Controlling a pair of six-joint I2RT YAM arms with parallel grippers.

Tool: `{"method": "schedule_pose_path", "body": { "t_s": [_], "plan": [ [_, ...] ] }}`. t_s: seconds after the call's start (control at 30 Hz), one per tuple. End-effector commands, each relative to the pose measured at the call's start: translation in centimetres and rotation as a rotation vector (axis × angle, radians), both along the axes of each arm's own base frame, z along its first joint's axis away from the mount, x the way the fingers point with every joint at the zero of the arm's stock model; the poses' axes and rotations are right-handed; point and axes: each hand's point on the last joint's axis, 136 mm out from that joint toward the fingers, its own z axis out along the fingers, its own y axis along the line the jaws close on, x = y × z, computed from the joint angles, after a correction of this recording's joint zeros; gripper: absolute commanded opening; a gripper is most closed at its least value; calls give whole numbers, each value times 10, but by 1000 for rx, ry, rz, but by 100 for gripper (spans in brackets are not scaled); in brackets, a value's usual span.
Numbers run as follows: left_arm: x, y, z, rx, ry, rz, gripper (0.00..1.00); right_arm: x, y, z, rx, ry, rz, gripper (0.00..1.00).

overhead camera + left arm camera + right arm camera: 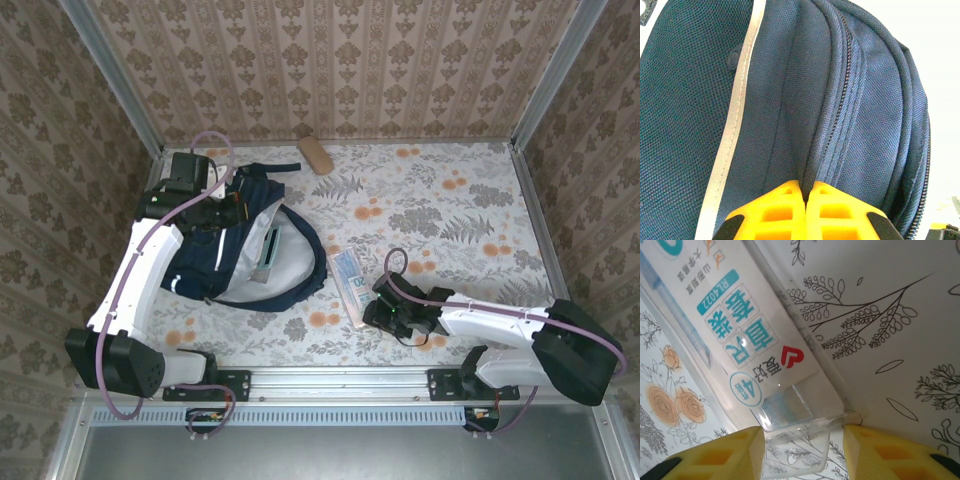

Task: Pack the student bag
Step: Pick up the pencil pouch from the center of the table.

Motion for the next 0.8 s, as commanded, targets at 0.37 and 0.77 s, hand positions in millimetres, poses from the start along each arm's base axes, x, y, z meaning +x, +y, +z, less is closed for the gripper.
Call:
{"method": "schedule_pose_path", "body": {
  "t_s": [0.37,0.77],
  "plan": [
    [-8,-7,27,-50,-69,-39,0,30,19,-4,139,-27,-241,25],
    [-7,-8,36,-59,-87,-41,0,39,4,66,95,-201,-145,0]
  ]
}}
